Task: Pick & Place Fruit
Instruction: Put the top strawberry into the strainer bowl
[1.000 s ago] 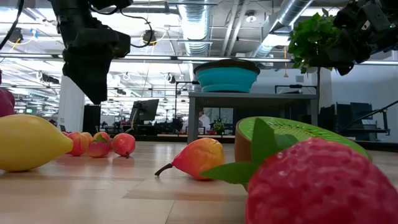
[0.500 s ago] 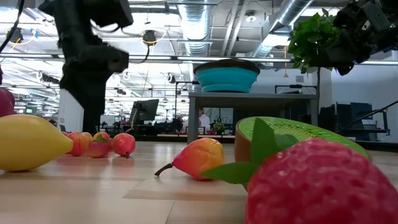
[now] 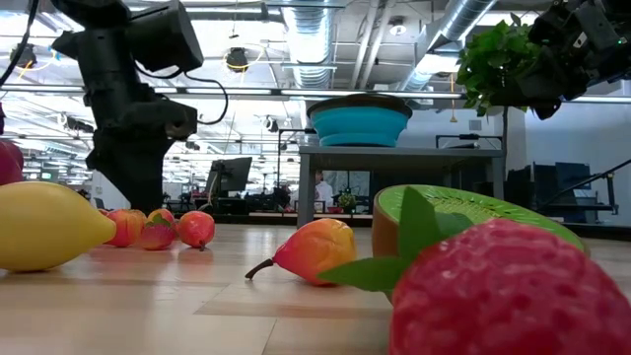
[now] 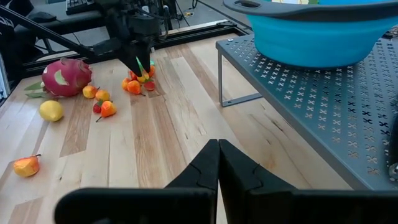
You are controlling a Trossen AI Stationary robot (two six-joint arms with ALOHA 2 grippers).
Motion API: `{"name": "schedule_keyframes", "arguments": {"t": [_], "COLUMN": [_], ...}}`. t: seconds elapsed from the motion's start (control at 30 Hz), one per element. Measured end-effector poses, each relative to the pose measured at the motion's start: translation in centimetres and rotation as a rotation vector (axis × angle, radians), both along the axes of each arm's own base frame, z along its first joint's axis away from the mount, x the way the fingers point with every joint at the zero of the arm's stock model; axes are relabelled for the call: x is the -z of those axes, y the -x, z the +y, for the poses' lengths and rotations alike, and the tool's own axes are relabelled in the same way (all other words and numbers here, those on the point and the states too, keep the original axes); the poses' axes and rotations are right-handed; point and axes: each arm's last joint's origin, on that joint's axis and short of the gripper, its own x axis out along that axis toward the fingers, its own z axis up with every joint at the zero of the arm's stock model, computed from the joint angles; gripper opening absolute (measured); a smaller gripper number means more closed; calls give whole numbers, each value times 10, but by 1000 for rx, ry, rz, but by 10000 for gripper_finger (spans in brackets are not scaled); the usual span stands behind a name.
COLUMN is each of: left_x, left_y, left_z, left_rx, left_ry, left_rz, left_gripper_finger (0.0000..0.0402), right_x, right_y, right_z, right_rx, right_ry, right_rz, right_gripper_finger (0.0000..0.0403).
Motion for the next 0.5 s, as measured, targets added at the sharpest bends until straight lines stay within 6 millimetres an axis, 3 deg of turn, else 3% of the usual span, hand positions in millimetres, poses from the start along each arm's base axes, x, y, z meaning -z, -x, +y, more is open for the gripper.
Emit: {"name": "schedule_keyframes", "arguments": {"t": [0.3,0.5], "left_x": [-1,-1], "left_y": [-2,-3], "left_z": [0,0], "left_rx": [2,6], "left_ry": [0,8], "left_rz": [-27,-30], "left_gripper_finger": [136,100], "right_x": [0,0], "right_y": [0,0], "right_z": [0,0], "right_rx": [0,0], "right_ry": [0,0], "right_rz": [-1,0], "right_gripper_finger": [0,0]}}
